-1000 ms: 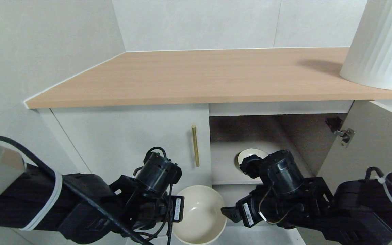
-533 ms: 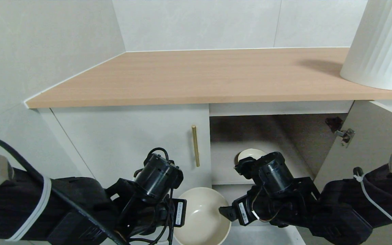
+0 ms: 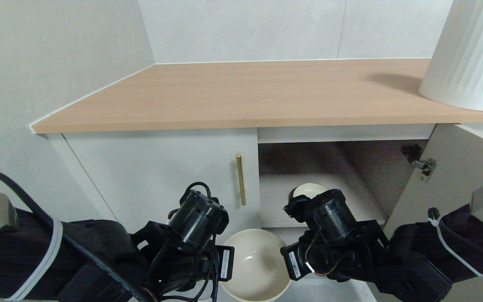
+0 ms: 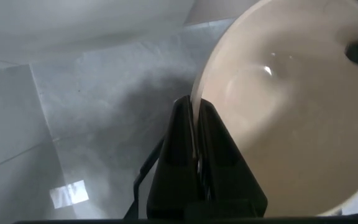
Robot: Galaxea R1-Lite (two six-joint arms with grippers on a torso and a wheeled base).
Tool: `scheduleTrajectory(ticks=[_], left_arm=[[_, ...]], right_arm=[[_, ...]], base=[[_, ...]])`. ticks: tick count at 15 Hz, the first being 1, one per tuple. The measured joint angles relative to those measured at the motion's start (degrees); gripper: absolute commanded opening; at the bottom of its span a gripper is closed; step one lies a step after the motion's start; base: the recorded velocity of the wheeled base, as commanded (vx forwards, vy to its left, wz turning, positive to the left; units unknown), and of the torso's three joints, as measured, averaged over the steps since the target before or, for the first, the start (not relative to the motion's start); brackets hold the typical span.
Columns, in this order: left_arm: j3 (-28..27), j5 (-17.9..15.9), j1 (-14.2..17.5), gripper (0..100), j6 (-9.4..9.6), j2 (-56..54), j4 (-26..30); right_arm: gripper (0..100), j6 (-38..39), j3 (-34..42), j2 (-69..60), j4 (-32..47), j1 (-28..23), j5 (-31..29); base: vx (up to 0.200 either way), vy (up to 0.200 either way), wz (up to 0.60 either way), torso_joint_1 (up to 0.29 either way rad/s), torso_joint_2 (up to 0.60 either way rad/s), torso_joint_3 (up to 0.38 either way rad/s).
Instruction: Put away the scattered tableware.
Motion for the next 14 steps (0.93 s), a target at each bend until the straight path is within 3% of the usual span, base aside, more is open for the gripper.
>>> scheduleTrajectory(ticks=[7,8,14], left_arm=[[0.05,0.18,0.07,0,0.02,-0.02,0.22],[0.07,0.22,0.07,100,0.11,-0.02,0.30],[0.09,1.06,0.11,100,0.13,-0.02,0.68]], right_arm=[[0,-0.09,0.04,0.11,0.20,-0.27,-0.27],[0,-0.11,0.04,0.13,0.20,-0.27,-0.33],[0,-0.26,0.13,0.22,0.61,-0.28,-0.73]], base=[[0.000,0.000,0.00,0.000,0.00,0.000],[0.000,0.000,0.00,0.000,0.00,0.000],[0.000,0.000,0.00,0.000,0.00,0.000]])
